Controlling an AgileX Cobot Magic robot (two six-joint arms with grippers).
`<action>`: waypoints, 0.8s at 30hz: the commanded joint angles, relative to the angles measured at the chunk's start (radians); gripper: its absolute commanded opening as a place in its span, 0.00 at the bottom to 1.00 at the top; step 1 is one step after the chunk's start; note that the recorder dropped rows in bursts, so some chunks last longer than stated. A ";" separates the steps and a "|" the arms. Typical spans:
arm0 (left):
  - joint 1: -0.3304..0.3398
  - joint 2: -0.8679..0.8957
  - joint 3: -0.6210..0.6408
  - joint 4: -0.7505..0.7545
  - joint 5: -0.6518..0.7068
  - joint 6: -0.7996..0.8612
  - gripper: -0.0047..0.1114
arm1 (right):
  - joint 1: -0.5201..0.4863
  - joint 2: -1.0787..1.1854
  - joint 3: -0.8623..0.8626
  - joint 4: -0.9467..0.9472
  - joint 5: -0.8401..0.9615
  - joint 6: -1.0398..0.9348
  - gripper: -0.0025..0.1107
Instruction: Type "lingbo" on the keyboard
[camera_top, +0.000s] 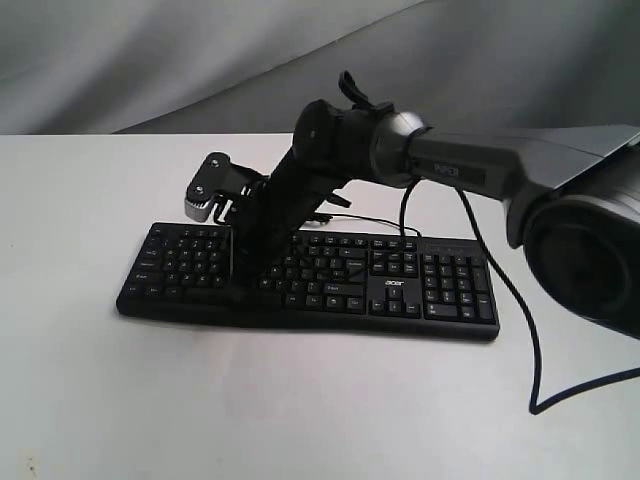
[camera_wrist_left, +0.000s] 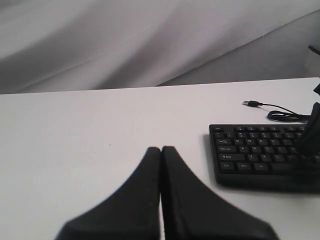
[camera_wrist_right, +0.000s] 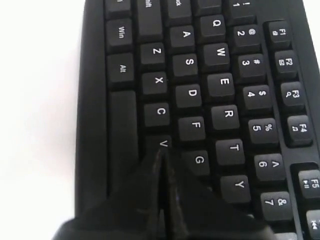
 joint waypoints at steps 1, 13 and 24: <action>0.001 -0.004 0.005 -0.004 -0.005 -0.002 0.04 | 0.001 0.008 -0.003 0.003 -0.013 0.001 0.02; 0.001 -0.004 0.005 -0.004 -0.005 -0.002 0.04 | 0.001 0.023 -0.001 -0.001 -0.016 -0.002 0.02; 0.001 -0.004 0.005 -0.004 -0.005 -0.002 0.04 | -0.002 -0.030 -0.001 -0.098 0.000 0.056 0.02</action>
